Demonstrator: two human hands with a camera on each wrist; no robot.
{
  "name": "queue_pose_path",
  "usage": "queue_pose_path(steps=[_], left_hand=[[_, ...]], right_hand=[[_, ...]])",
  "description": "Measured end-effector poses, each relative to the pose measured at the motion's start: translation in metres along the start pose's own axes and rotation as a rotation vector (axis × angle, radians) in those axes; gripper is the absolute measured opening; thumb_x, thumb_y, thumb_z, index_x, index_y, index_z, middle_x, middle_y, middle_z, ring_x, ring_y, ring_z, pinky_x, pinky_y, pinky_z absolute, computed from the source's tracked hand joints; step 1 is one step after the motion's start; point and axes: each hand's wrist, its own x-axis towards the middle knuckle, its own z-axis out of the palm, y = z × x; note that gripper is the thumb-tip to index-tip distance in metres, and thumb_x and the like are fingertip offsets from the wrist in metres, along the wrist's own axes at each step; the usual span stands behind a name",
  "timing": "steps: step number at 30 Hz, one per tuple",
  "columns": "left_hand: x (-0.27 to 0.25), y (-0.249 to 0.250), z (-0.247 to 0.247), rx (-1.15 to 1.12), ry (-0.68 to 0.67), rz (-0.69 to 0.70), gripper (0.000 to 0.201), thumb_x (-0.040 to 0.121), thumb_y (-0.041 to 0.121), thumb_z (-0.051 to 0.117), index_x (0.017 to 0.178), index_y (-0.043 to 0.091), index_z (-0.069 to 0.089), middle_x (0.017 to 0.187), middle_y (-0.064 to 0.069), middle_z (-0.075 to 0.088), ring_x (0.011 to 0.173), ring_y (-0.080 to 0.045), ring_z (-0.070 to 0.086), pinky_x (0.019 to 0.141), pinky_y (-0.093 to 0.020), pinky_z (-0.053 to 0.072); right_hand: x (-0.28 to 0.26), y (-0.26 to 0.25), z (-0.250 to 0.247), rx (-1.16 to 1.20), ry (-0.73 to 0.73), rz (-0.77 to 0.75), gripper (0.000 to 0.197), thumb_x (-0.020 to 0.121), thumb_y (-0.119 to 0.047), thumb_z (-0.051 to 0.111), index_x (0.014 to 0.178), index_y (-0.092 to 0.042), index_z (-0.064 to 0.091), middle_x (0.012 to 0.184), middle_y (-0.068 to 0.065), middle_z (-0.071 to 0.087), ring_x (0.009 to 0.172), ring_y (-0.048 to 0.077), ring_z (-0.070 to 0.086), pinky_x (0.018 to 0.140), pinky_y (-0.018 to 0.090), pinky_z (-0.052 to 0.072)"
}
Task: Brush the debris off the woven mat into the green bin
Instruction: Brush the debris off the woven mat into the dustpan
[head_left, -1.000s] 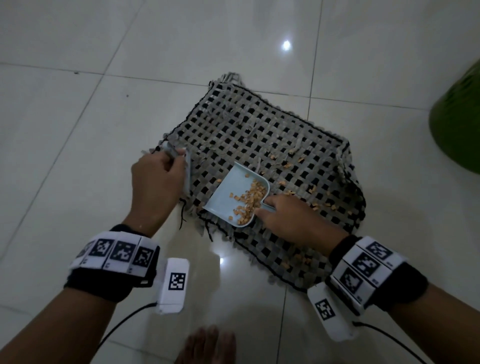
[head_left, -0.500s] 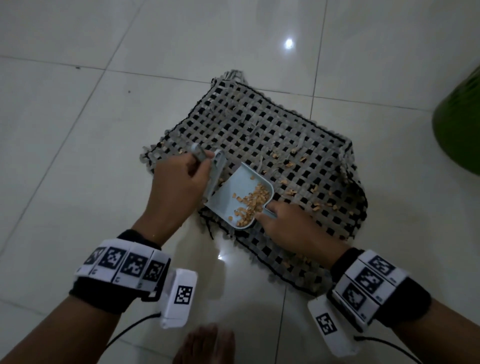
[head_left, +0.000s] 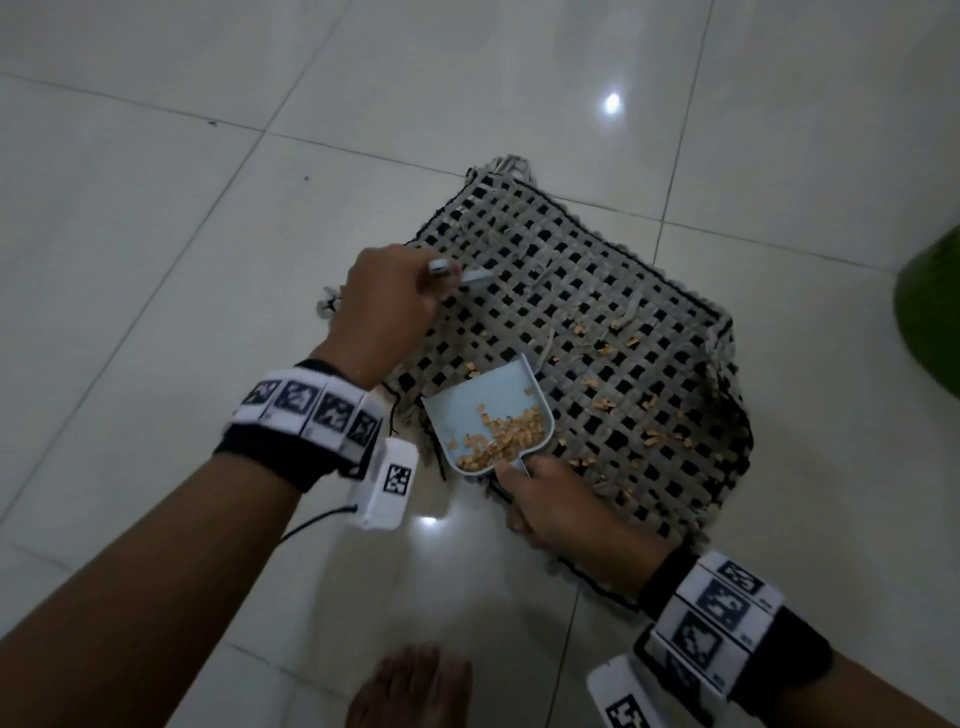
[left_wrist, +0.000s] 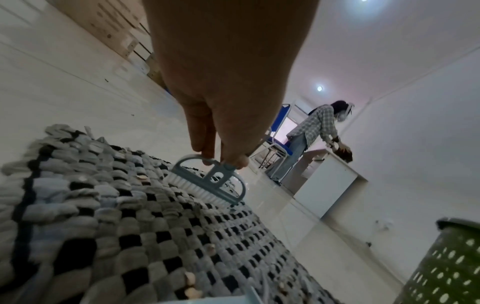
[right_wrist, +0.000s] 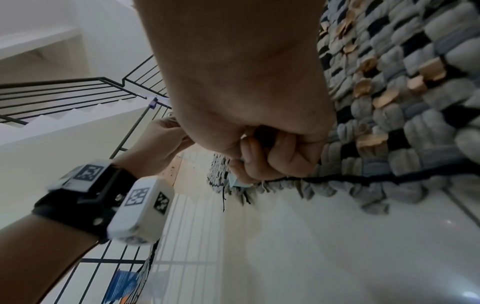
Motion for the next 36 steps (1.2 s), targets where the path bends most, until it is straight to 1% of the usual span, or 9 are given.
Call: queue_pose_path(steps=[2,6,9,12,17,22,27,33,36], left_hand=[[0.008,-0.003,0.004,0.024,-0.067,-0.043,0.018,0.091,0.018,0.063,0.1,0.018,0.079,0.092,-0.007,0.077,0.083,-0.022,0.07,0.077,-0.037,0.056],[-0.012,0.005,0.006,0.06,-0.14,-0.057,0.022,0.086,0.003,0.054,0.091,0.004,0.075,0.084,-0.014,0.073,0.074,-0.029,0.065,0.069,-0.041,0.054],[-0.041,0.014,0.011,0.004,-0.154,-0.032,0.022,0.083,-0.002,0.054,0.089,0.003,0.074,0.081,-0.012,0.073,0.069,-0.026,0.063,0.064,-0.039,0.052],[-0.056,0.018,0.015,-0.02,-0.195,-0.039,0.021,0.088,0.008,0.054,0.085,0.007,0.075,0.08,-0.008,0.073,0.072,-0.022,0.065,0.068,-0.04,0.053],[-0.064,0.023,0.003,-0.099,-0.204,-0.07,0.024,0.091,0.006,0.057,0.099,0.014,0.079,0.095,0.0,0.077,0.087,-0.014,0.068,0.076,-0.02,0.045],[-0.065,0.021,0.004,-0.093,-0.28,-0.072,0.02,0.096,0.018,0.059,0.086,0.009,0.073,0.084,-0.007,0.073,0.076,-0.022,0.067,0.073,-0.042,0.053],[-0.052,0.025,0.004,-0.107,-0.124,-0.05,0.02,0.091,0.016,0.06,0.086,0.005,0.076,0.079,-0.011,0.073,0.072,-0.023,0.065,0.068,-0.039,0.052],[-0.069,0.026,0.014,-0.074,-0.223,-0.036,0.023,0.092,0.018,0.055,0.084,0.011,0.075,0.077,-0.006,0.072,0.072,-0.02,0.066,0.07,-0.04,0.054],[-0.069,0.027,0.005,-0.119,-0.124,-0.032,0.017,0.093,0.016,0.061,0.088,0.015,0.078,0.079,-0.001,0.074,0.071,-0.014,0.065,0.069,-0.037,0.053]], right_hand=[[0.002,0.001,0.006,0.019,-0.022,0.033,0.034,0.105,-0.032,0.042,0.106,-0.002,0.057,0.05,0.0,0.048,0.041,0.014,0.039,0.044,0.022,0.027],[-0.001,0.005,0.013,0.077,-0.121,0.076,0.028,0.106,-0.038,0.038,0.1,-0.014,0.052,0.047,-0.003,0.049,0.033,0.011,0.034,0.044,0.02,0.023],[-0.005,0.005,0.021,0.099,-0.131,0.087,0.033,0.106,-0.038,0.038,0.118,-0.01,0.05,0.052,0.001,0.05,0.032,0.01,0.032,0.044,0.019,0.022],[-0.007,0.004,0.028,0.128,-0.121,0.106,0.035,0.106,-0.037,0.038,0.125,-0.01,0.047,0.052,0.001,0.049,0.033,0.01,0.033,0.043,0.019,0.023],[-0.009,0.004,0.034,0.193,-0.126,0.139,0.03,0.106,-0.037,0.037,0.123,-0.015,0.049,0.056,0.004,0.048,0.031,0.008,0.033,0.043,0.02,0.024],[-0.014,0.005,0.034,0.227,-0.141,0.145,0.031,0.107,-0.036,0.036,0.126,-0.014,0.046,0.058,0.004,0.046,0.032,0.009,0.03,0.045,0.022,0.022],[-0.011,0.009,0.034,0.226,-0.144,0.147,0.034,0.106,-0.041,0.038,0.129,-0.016,0.044,0.057,0.003,0.048,0.034,0.009,0.032,0.044,0.022,0.024],[-0.01,0.01,0.034,0.246,-0.144,0.136,0.034,0.106,-0.039,0.038,0.124,-0.012,0.048,0.059,0.005,0.048,0.032,0.008,0.033,0.042,0.019,0.025],[-0.01,0.013,0.032,0.239,-0.141,0.132,0.032,0.106,-0.04,0.038,0.124,-0.015,0.048,0.058,0.004,0.048,0.033,0.009,0.033,0.043,0.02,0.025]])
